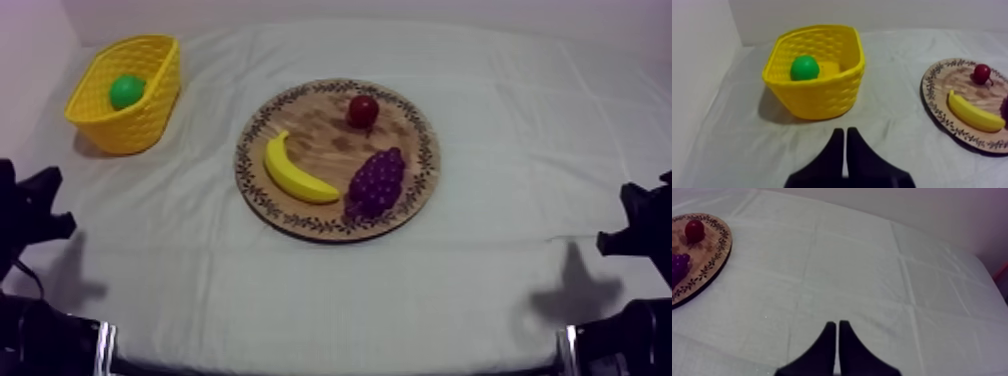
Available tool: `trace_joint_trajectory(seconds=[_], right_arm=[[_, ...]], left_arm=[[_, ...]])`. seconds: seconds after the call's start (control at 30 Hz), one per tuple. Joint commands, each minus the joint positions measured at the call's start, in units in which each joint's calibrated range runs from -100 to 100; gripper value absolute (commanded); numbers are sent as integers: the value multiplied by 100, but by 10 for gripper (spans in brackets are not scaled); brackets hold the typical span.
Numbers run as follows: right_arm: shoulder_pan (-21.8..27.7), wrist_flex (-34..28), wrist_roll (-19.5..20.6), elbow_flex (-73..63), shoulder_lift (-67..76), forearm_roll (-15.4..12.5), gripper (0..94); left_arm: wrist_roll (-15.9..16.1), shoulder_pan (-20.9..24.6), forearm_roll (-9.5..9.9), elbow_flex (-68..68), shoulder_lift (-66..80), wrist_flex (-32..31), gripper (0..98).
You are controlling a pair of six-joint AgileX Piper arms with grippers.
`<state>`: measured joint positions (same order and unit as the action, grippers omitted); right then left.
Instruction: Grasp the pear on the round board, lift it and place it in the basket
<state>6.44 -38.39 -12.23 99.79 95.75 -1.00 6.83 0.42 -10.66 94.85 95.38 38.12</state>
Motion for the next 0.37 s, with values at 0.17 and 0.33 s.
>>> trace_joint_trajectory(seconds=[0.17, 0.33], right_arm=[[0, 0, -5, -1, 1, 0, 3], [0, 0, -1, -1, 1, 0, 3]], left_arm=[[-237, 43, 291, 239, 417, 52, 0], [-841, 134, 986, 381, 440, -261, 0]])
